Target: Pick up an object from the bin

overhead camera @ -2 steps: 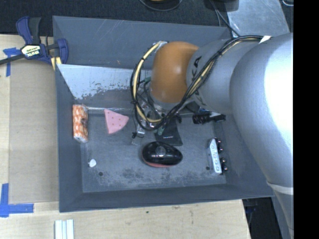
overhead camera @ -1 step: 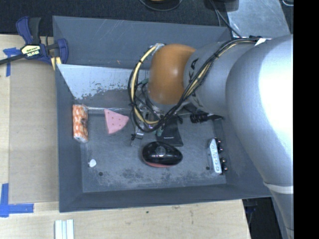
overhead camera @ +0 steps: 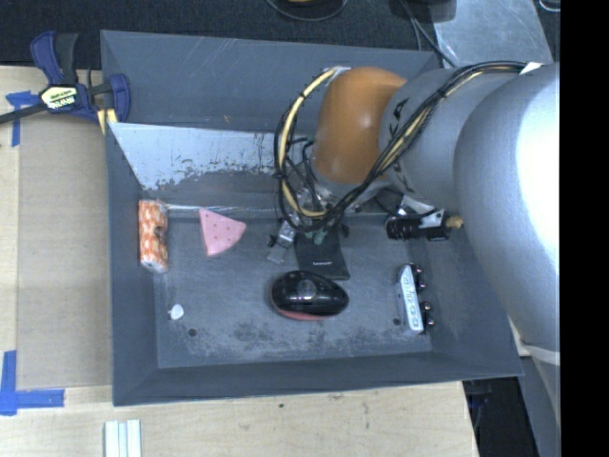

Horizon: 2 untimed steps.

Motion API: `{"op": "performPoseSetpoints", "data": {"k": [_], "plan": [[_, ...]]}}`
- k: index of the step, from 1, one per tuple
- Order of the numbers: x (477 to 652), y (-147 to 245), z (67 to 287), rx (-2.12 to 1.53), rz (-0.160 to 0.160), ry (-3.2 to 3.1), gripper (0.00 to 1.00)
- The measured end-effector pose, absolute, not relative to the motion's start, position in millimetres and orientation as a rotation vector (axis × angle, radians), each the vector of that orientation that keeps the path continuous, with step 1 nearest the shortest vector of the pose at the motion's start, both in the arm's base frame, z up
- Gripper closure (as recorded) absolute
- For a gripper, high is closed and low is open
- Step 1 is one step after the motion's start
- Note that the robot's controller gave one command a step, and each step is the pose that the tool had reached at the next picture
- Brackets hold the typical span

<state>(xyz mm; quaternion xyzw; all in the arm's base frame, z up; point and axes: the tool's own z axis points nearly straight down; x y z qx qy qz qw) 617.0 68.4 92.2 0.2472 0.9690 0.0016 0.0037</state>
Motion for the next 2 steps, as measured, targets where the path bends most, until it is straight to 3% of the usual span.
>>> {"op": "performPoseSetpoints", "data": {"k": [1,2], "plan": [[618.7,46.5,99.7,0.362,0.002,3.111,0.0],[612.2,22.3,202.5,0.411,0.004,3.106,0.0]]}}
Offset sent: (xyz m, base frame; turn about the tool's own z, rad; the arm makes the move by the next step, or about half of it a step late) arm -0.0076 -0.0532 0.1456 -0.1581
